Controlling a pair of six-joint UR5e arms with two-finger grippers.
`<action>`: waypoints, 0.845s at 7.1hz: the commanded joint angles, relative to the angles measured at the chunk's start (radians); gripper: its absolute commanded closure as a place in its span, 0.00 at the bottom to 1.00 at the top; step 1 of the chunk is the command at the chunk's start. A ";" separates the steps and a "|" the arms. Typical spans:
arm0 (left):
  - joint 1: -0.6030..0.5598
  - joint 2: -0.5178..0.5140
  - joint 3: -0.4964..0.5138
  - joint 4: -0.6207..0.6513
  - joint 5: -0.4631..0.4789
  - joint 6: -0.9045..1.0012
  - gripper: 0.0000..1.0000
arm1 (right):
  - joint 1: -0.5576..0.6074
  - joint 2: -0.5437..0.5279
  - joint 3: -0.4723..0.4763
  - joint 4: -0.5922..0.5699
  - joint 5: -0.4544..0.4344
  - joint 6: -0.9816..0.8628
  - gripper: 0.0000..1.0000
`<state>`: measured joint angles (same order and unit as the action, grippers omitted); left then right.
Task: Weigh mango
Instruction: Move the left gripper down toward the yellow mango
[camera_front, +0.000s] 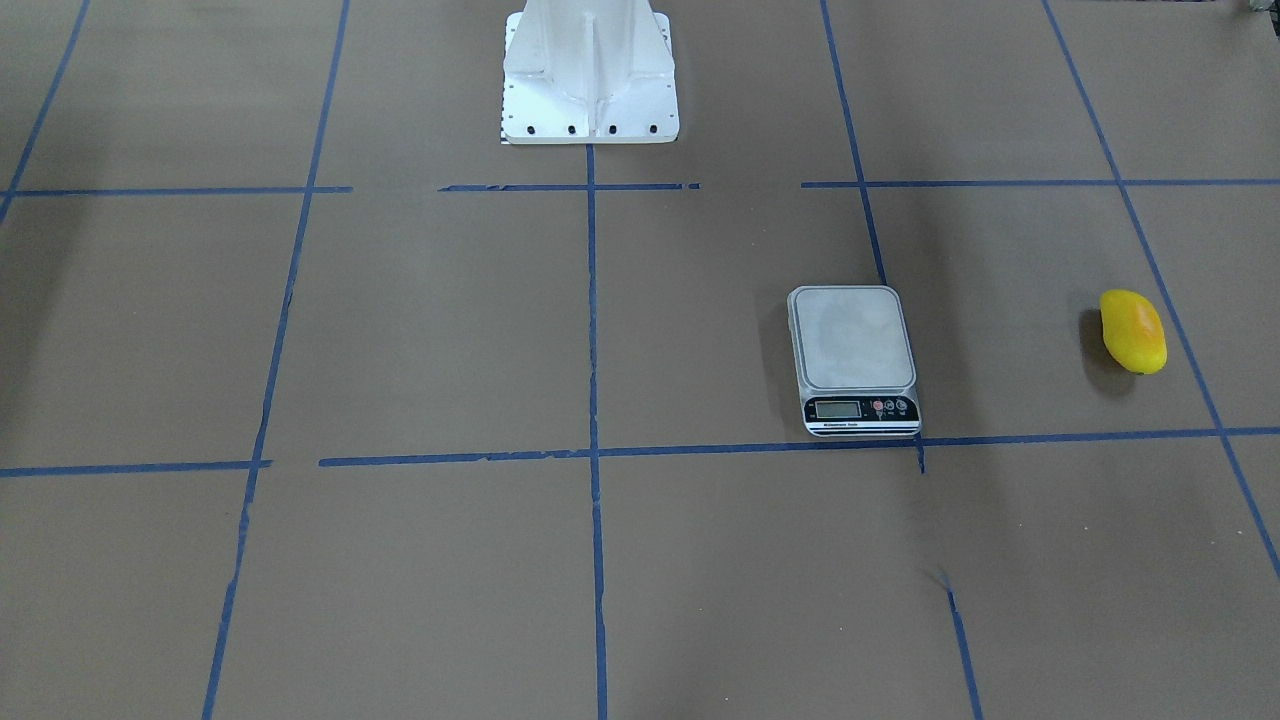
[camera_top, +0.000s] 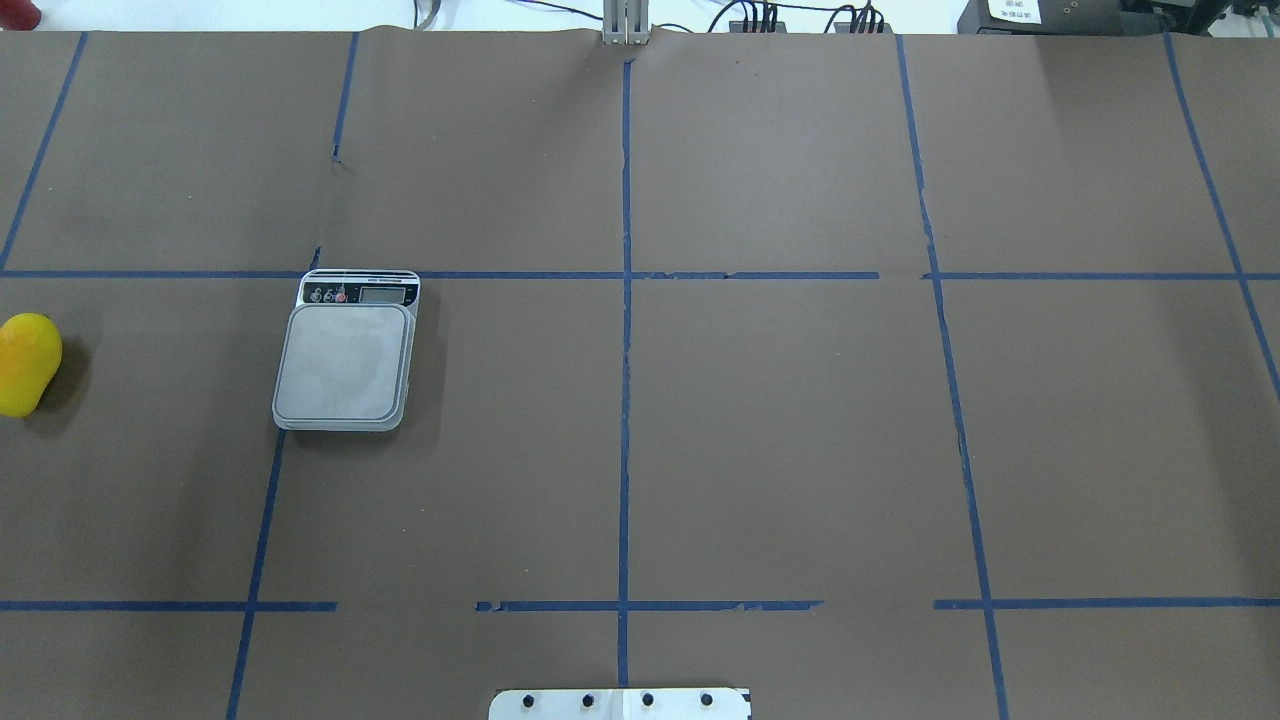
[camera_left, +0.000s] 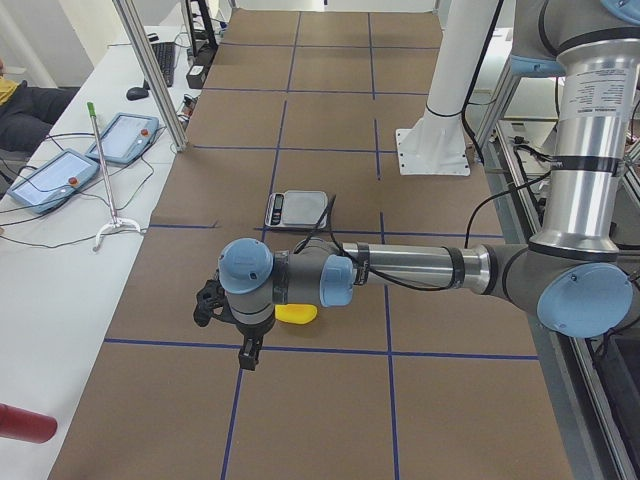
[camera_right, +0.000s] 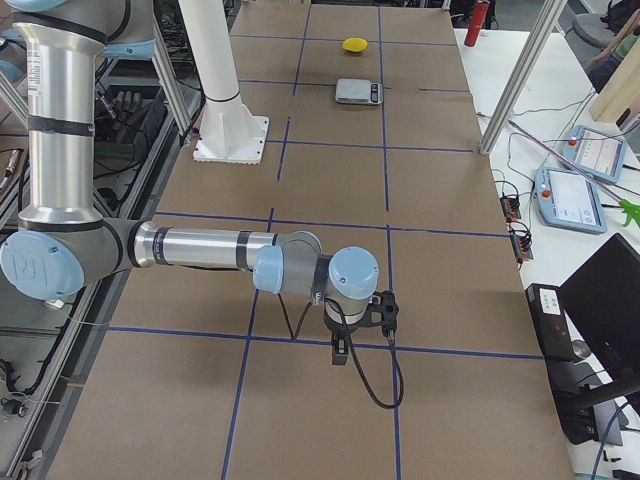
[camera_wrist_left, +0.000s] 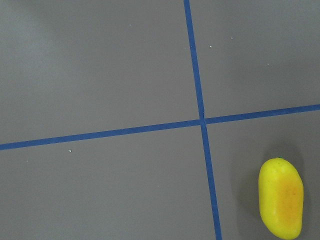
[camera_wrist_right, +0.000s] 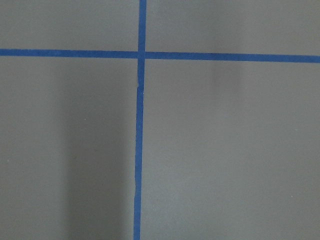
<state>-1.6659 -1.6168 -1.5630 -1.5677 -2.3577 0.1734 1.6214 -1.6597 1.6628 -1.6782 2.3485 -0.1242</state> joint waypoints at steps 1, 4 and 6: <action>-0.002 0.003 0.000 -0.003 -0.002 0.000 0.00 | 0.000 0.000 0.000 0.000 0.000 0.000 0.00; 0.000 -0.003 0.000 -0.005 0.000 -0.002 0.00 | 0.000 0.000 0.000 0.000 0.000 0.000 0.00; 0.035 0.011 -0.017 -0.017 0.009 -0.006 0.00 | 0.000 0.000 0.000 0.000 0.000 0.000 0.00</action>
<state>-1.6541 -1.6143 -1.5752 -1.5750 -2.3509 0.1701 1.6214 -1.6598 1.6628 -1.6782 2.3485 -0.1242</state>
